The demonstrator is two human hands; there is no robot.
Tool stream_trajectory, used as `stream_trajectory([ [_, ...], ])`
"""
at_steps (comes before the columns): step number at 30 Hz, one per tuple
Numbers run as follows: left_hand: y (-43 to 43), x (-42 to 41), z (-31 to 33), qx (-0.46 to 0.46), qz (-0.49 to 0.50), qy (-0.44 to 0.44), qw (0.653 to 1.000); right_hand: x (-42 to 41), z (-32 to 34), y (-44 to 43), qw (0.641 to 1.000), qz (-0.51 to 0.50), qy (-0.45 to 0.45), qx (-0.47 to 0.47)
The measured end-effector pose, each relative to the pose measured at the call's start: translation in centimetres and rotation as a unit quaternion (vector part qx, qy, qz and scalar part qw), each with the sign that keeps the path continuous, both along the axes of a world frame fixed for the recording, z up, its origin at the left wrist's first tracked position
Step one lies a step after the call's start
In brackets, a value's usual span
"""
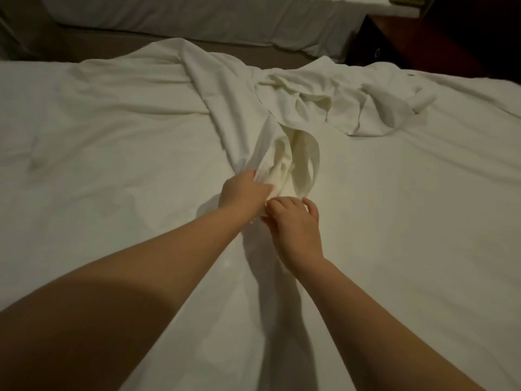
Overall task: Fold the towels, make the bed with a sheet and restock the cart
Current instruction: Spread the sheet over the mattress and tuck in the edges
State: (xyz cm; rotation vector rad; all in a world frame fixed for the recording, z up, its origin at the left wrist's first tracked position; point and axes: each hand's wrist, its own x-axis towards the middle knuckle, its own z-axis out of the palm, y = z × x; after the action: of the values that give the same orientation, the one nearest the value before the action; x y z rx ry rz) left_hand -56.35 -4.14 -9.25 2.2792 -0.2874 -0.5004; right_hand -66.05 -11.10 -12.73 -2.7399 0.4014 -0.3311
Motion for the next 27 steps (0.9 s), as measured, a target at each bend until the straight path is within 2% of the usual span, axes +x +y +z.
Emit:
stream_trajectory([
  [2, 0.2, 1.2, -0.8, 0.008, 0.070, -0.027, 0.997, -0.1, -0.3, 0.0, 0.999, -0.020, 0.022, 0.034],
  [5, 2.6, 2.7, -1.7, -0.050, 0.175, -0.057, 0.982, -0.7, -1.2, -0.8, 0.995, -0.071, 0.051, 0.044],
  [7, 5.0, 3.2, -2.2, -0.077, 0.200, -0.099, 0.972, -1.1, -1.9, -1.5, 0.993, -0.087, 0.066, 0.055],
  [11, 8.5, 3.4, -2.2, -0.066, 0.137, -0.169, 0.974, -0.4, -2.0, -1.5, 0.999, -0.017, 0.045, 0.019],
  [17, 12.1, 3.2, -1.8, -0.008, 0.037, -0.210, 0.977, 0.7, -0.6, -1.5, 0.992, -0.008, 0.118, 0.037],
  [22, 17.3, 1.5, -2.5, 0.184, -0.117, -0.202, 0.955, -0.2, 2.1, -3.7, 0.993, 0.008, 0.119, -0.019],
  [27, 23.4, -1.2, -1.7, 0.233, -0.159, -0.252, 0.926, -2.9, 6.0, -4.2, 0.985, 0.027, 0.149, -0.084],
])
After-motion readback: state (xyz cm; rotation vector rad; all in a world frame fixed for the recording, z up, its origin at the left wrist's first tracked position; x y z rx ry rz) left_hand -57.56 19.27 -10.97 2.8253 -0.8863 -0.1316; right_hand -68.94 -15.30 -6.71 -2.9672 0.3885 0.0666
